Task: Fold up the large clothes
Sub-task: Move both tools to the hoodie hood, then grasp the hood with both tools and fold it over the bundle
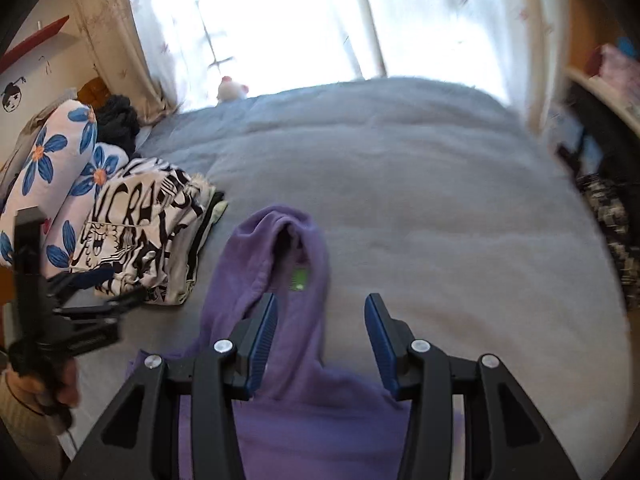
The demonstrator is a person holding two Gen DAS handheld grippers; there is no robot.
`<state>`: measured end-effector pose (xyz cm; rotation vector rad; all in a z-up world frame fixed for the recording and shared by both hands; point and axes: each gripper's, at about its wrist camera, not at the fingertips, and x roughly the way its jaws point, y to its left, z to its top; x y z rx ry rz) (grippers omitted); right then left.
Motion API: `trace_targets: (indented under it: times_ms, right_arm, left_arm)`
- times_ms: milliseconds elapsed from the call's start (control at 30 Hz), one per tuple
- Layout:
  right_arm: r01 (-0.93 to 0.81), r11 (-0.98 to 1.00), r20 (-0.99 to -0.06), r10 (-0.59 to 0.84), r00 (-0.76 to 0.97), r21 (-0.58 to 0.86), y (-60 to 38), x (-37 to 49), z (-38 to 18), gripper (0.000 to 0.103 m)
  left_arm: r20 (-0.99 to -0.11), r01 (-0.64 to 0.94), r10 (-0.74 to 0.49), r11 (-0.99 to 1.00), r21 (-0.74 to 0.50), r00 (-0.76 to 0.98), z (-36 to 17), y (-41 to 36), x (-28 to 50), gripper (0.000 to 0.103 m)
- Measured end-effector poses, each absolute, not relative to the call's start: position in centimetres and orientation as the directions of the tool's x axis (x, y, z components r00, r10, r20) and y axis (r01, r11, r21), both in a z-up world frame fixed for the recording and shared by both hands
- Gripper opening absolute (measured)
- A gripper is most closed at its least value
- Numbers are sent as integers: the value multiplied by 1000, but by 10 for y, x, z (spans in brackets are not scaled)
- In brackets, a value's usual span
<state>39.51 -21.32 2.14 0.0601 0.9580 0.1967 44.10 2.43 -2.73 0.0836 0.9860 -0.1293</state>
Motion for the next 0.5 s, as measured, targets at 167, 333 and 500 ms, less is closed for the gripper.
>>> trace_targets:
  times_ms: [167, 333, 500]
  right_arm:
    - [-127, 972, -856, 236, 459, 199, -200, 463, -54, 45]
    - [-116, 970, -882, 245, 404, 216, -191, 508, -111, 45]
    - [-113, 960, -883, 279, 377, 255, -188, 535, -143, 45]
  left_arm:
    - [-868, 115, -84, 993, -31, 489, -89, 13, 503, 75]
    - [-883, 110, -30, 994, 25, 469, -130, -1, 539, 75]
    - [-889, 89, 7, 995, 54, 459, -157, 4, 563, 75]
